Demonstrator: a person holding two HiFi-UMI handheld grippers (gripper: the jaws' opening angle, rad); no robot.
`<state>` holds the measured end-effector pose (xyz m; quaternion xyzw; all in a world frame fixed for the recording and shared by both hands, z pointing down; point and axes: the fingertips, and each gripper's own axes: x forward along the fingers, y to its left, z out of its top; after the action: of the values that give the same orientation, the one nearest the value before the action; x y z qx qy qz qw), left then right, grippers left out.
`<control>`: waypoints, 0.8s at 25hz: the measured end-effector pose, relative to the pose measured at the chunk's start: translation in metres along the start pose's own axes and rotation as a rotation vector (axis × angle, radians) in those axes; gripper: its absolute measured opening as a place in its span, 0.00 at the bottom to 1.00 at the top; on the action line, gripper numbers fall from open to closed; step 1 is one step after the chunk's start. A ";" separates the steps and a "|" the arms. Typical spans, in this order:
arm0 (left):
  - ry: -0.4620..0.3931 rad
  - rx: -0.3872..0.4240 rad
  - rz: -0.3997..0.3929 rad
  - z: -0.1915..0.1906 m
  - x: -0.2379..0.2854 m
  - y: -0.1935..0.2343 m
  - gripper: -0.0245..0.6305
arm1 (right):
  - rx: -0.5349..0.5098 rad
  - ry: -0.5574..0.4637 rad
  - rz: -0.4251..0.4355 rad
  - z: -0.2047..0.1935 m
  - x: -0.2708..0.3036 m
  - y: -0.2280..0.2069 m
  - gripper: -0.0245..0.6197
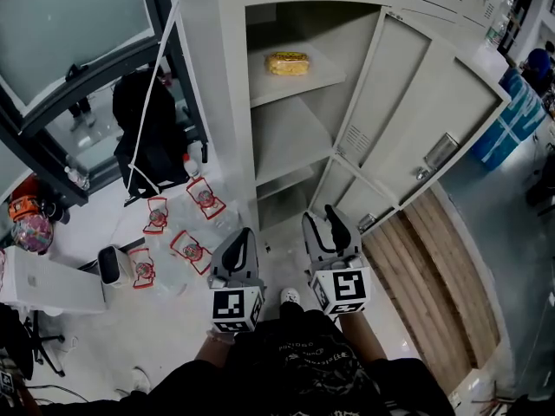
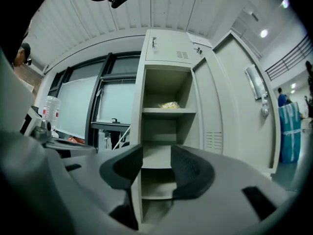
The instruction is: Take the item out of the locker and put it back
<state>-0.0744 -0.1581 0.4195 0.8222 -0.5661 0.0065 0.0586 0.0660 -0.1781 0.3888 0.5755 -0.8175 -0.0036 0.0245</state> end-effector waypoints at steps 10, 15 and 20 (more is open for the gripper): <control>0.012 -0.002 -0.010 -0.007 0.005 -0.004 0.05 | -0.011 -0.004 -0.028 -0.009 -0.011 -0.003 0.05; 0.022 0.005 -0.015 -0.012 0.007 -0.005 0.05 | -0.028 -0.012 -0.001 -0.013 -0.011 0.004 0.05; 0.028 0.008 -0.007 -0.014 0.010 -0.003 0.05 | -0.028 -0.011 -0.003 -0.015 -0.007 0.004 0.04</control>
<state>-0.0678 -0.1647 0.4336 0.8242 -0.5624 0.0202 0.0632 0.0654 -0.1704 0.4032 0.5761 -0.8167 -0.0180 0.0281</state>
